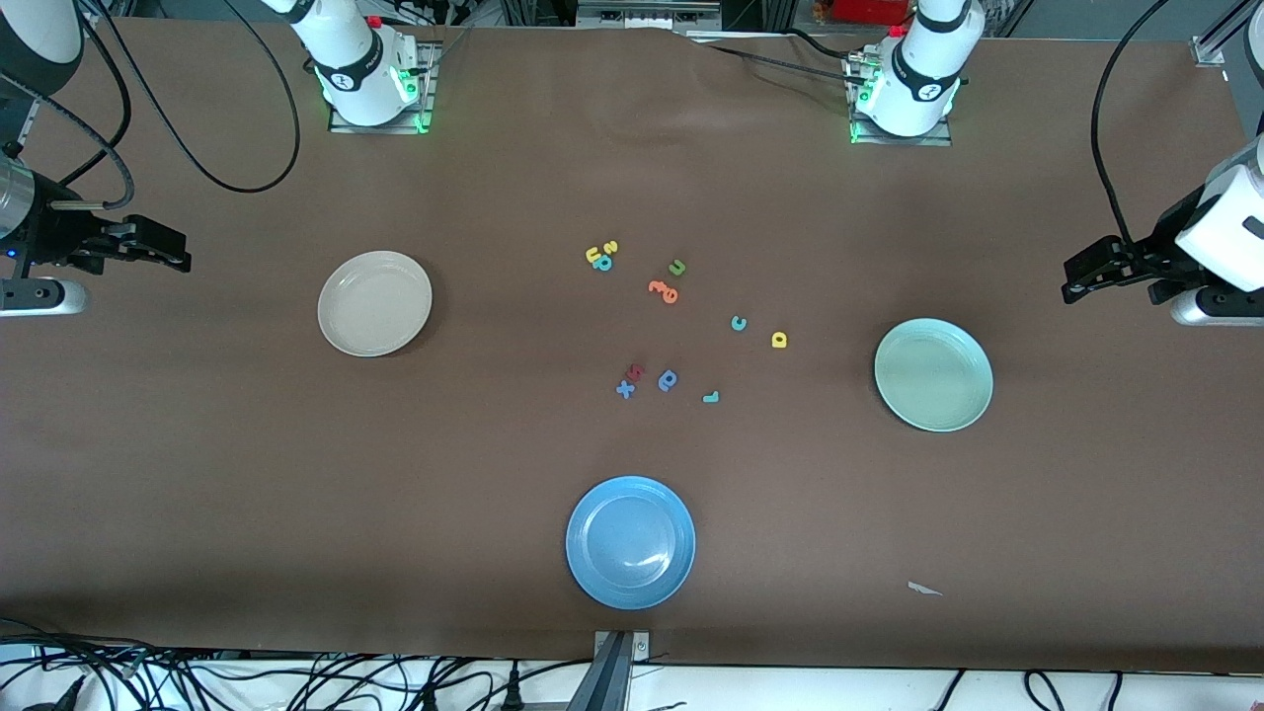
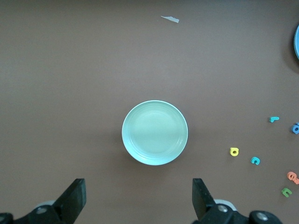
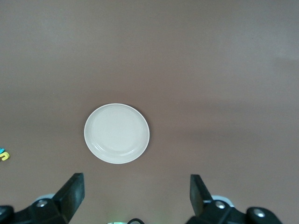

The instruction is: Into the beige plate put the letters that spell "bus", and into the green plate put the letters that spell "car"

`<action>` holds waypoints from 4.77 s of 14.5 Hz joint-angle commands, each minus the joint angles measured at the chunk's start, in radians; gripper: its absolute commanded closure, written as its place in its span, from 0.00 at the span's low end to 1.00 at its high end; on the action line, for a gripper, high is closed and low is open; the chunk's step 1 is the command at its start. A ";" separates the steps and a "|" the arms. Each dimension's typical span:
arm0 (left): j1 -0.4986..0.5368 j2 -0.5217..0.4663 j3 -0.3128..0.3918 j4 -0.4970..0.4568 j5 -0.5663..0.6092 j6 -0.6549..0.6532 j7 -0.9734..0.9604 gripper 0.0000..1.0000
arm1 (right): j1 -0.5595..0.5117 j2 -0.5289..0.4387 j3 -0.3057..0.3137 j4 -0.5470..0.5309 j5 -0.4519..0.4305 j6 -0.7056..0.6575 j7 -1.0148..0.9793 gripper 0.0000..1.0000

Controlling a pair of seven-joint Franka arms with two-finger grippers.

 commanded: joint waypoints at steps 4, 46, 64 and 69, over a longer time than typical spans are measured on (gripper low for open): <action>0.005 -0.017 -0.008 -0.023 0.019 0.018 -0.011 0.00 | -0.001 -0.022 0.001 -0.022 -0.003 0.003 0.005 0.00; -0.053 0.133 -0.039 -0.022 -0.140 0.050 -0.086 0.00 | -0.001 -0.009 0.002 0.001 0.021 0.003 -0.039 0.00; -0.352 0.340 -0.077 -0.419 -0.066 0.726 -0.489 0.00 | 0.134 0.178 0.418 -0.307 0.023 0.579 0.625 0.00; -0.371 0.366 -0.077 -0.497 -0.004 0.860 -0.491 0.00 | 0.135 0.224 0.531 -0.514 -0.092 0.873 0.850 0.00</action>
